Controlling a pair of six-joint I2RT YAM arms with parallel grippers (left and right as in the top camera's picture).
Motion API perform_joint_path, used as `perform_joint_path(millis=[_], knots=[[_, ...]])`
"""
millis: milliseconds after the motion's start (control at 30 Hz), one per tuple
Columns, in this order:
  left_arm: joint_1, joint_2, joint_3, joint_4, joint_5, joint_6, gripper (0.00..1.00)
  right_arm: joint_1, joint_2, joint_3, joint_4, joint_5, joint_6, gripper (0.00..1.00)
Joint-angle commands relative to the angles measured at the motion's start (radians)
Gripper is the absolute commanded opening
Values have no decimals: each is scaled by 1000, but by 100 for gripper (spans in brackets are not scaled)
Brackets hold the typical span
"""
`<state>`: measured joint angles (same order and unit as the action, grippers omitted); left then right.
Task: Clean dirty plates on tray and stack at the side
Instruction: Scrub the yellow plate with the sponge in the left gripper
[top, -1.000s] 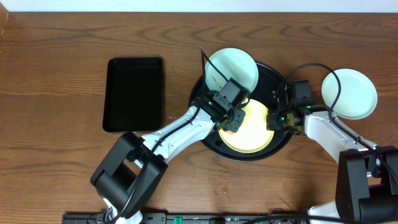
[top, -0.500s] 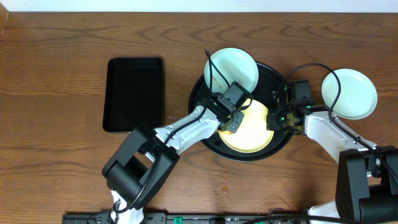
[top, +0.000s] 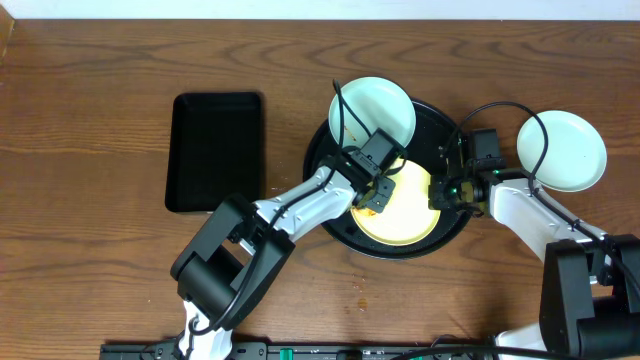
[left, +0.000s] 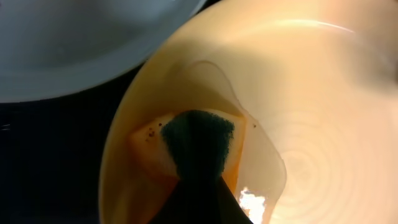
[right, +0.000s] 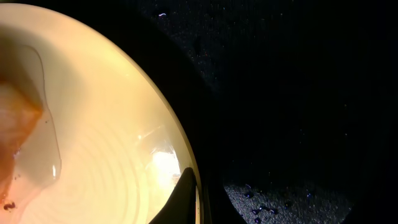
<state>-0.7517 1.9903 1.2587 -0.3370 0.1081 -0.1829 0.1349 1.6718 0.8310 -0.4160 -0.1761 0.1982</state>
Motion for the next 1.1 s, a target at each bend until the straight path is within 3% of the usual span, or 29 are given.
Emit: perform_joint_path(millis=[0,833,1067], knots=[[-19,82,-50,-20,164,9,7,4,28,-26,-11,25,18,1],[-93,82,-99,-14,248,-105,7,4,28,-26,-12,25,18,1],[-48,23,-55,45,251,-134,7,4,28,-26,-11,25,18,1]])
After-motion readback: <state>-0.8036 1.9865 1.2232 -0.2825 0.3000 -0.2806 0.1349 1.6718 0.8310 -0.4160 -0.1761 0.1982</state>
